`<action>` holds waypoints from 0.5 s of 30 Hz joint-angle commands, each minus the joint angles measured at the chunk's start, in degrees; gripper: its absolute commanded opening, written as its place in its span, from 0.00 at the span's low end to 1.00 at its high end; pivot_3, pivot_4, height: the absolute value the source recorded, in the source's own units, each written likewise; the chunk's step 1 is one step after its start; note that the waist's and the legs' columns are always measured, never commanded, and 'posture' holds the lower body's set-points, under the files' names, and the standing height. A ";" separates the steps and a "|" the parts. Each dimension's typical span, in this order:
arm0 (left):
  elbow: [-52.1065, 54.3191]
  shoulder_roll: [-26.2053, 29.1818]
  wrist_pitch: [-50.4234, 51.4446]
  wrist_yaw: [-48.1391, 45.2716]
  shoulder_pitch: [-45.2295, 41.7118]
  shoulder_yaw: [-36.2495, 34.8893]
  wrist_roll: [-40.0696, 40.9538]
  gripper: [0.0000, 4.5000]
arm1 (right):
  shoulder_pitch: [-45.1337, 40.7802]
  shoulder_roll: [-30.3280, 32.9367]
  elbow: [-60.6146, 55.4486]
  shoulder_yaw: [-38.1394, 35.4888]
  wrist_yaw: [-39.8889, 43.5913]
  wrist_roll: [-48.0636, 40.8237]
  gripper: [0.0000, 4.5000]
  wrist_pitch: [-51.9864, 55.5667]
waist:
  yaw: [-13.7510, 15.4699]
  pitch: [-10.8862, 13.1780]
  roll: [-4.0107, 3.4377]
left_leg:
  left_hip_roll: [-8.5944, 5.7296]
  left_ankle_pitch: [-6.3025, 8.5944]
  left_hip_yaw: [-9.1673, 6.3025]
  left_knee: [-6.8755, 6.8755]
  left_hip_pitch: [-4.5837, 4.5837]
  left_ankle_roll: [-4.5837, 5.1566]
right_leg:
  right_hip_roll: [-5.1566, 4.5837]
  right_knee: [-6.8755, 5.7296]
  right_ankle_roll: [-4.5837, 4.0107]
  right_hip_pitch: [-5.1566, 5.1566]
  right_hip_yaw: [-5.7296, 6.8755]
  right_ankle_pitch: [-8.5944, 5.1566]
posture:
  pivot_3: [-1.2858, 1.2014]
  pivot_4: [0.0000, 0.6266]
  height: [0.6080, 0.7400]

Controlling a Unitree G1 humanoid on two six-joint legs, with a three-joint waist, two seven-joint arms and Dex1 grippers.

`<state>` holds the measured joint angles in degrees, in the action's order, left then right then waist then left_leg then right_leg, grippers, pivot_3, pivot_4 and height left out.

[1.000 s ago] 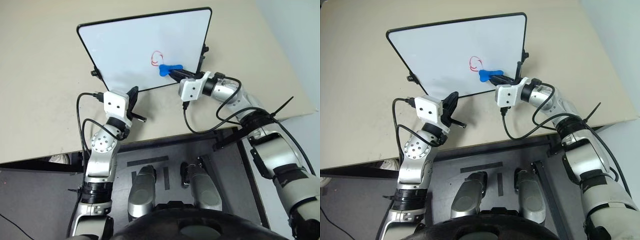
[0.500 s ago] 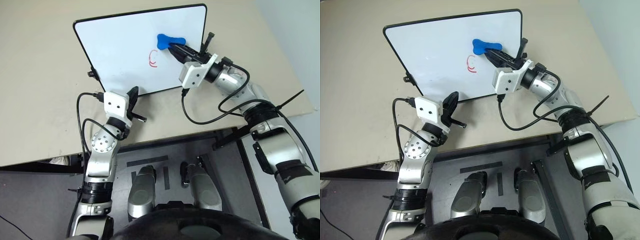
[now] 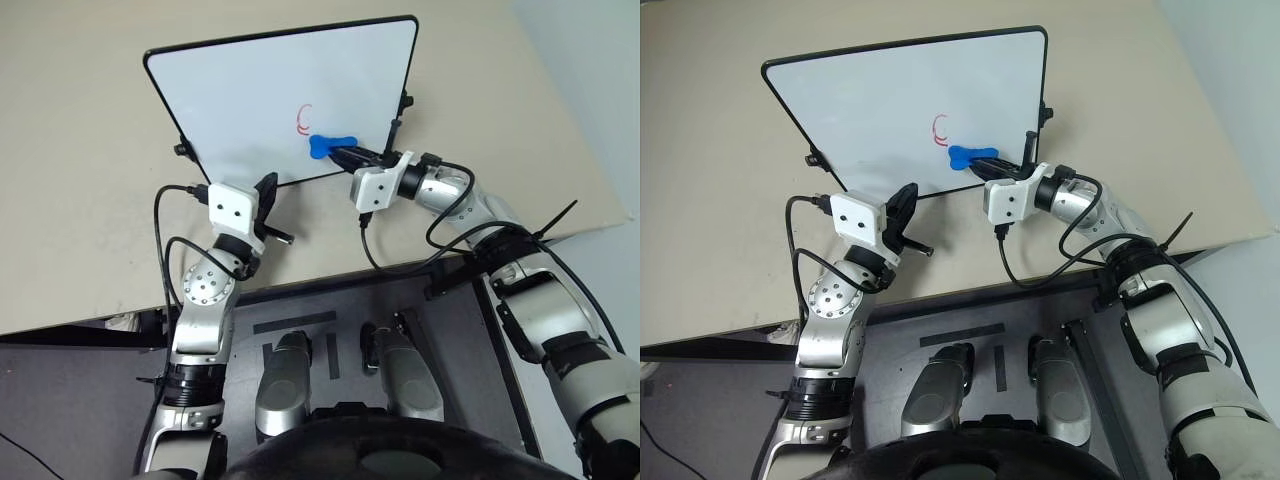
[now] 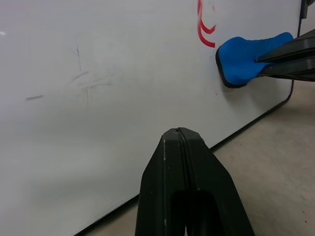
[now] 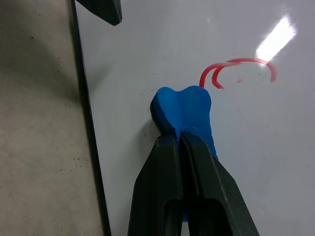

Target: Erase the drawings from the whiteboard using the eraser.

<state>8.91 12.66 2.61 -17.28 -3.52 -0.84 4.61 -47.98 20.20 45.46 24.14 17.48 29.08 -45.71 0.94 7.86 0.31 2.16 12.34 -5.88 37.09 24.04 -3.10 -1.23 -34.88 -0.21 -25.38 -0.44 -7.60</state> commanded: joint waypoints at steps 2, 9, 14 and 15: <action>1.43 0.02 -0.82 -0.24 -0.83 0.54 0.03 0.00 | -3.25 0.71 -3.77 -3.12 -7.18 1.25 0.01 -0.48 | -0.02 0.01 -0.01 | 0.00 0.00 0.00 0.00 0.02 0.00 | 0.00 0.02 0.01 -0.01 0.00 -0.01 | 0.52 0.24 1.00; 0.99 0.09 -1.00 -0.34 -1.11 0.63 0.11 0.00 | -4.51 1.30 -6.59 -4.42 -12.34 1.98 0.01 -0.70 | -0.02 0.01 -0.01 | 0.00 0.00 0.01 -0.01 0.02 0.00 | 0.00 -0.01 0.00 -0.06 -0.02 0.00 | 0.52 0.24 1.00; 0.75 0.14 -1.09 -0.39 -1.32 0.70 0.14 0.00 | -2.84 0.26 -4.49 -1.72 -6.70 0.69 0.01 -0.37 | -0.02 0.00 0.00 | 0.00 0.01 0.01 -0.02 0.03 0.01 | 0.00 0.02 0.02 -0.05 -0.03 -0.01 | 0.52 0.24 1.00; 0.68 0.15 -1.13 -0.42 -1.36 0.69 0.15 0.00 | -2.28 -0.08 -4.02 -1.18 -5.12 0.28 0.01 -0.24 | -0.02 0.00 0.00 | 0.00 0.01 0.01 -0.02 0.03 0.02 | 0.00 0.02 0.03 -0.05 -0.03 -0.02 | 0.52 0.24 1.00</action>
<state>8.84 12.66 2.60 -17.39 -4.26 -0.23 4.61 -50.87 20.60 41.17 21.80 10.16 30.57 -46.04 0.92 7.86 0.31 2.16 12.36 -5.87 37.08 24.07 -3.07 -1.22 -34.85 -0.18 -25.43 -0.47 -7.63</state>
